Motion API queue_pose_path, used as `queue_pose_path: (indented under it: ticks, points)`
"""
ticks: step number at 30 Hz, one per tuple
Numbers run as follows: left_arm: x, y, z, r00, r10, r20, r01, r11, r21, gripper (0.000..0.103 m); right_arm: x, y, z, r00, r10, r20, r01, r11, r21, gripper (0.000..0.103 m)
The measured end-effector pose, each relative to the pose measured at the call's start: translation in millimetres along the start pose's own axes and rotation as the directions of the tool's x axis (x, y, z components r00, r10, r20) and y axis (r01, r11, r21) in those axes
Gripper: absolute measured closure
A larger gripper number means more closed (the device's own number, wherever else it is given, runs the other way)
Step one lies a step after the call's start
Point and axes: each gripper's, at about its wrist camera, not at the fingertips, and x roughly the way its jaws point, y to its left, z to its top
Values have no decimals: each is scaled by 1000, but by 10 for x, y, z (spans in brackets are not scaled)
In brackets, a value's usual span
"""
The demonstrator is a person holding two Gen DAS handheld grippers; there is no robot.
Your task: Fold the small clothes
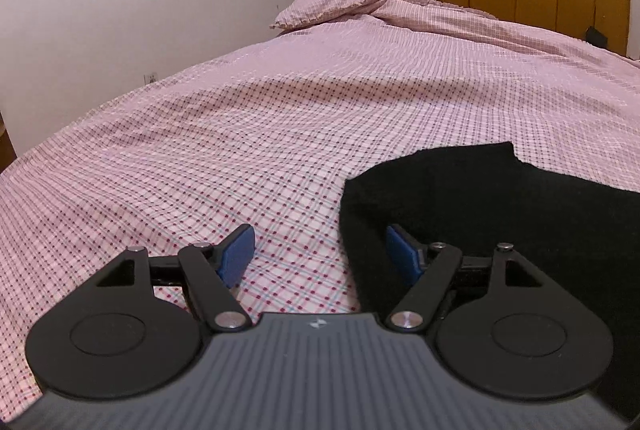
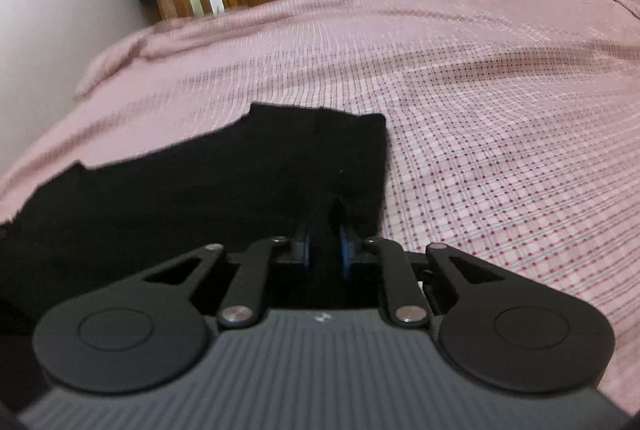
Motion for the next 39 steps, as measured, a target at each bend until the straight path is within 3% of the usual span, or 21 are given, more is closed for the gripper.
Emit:
queue_pose_path:
  ticks: [4,6,9,13,16,18,22,26,34,39]
  points:
    - [-98,34,33,999,-28,-18,29,1000,7,26,-49,18,56,1000,1,-5,-1,1000,2,82]
    - [-220,85,78,998,-60,-28,60,998,17,26,-162,16,86,1000,0,2,0,1000,26,74]
    - [-438,157,109,993,-112,-26,113,993,44,25,-410,68,68,999,-13,52,13,1000,14,44]
    - [-633,147,53,988,-152,-9,152,983,105,24,-595,139,2,996,3,93,0,999,-36,43]
    - [-511,15,-77,995,-101,-20,103,974,201,22,-439,134,-68,1000,-18,20,19,998,-64,43]
    - [-405,12,-138,994,-104,-41,109,977,182,20,-254,67,-143,999,-26,-43,24,999,-42,38]
    - [-417,105,-71,991,-117,-68,125,984,130,18,-257,-28,-106,999,-2,-35,3,999,38,36]
    - [-623,226,-7,989,-137,-62,144,982,123,18,-482,1,-64,999,-22,-24,23,999,37,36]
    - [-1251,488,-46,977,-194,-83,205,966,156,18,-1214,34,-111,999,50,-18,-49,997,52,35]
    - [-1603,774,-252,954,-259,-155,274,957,89,18,-1582,-4,-199,994,98,-49,-94,992,79,35]
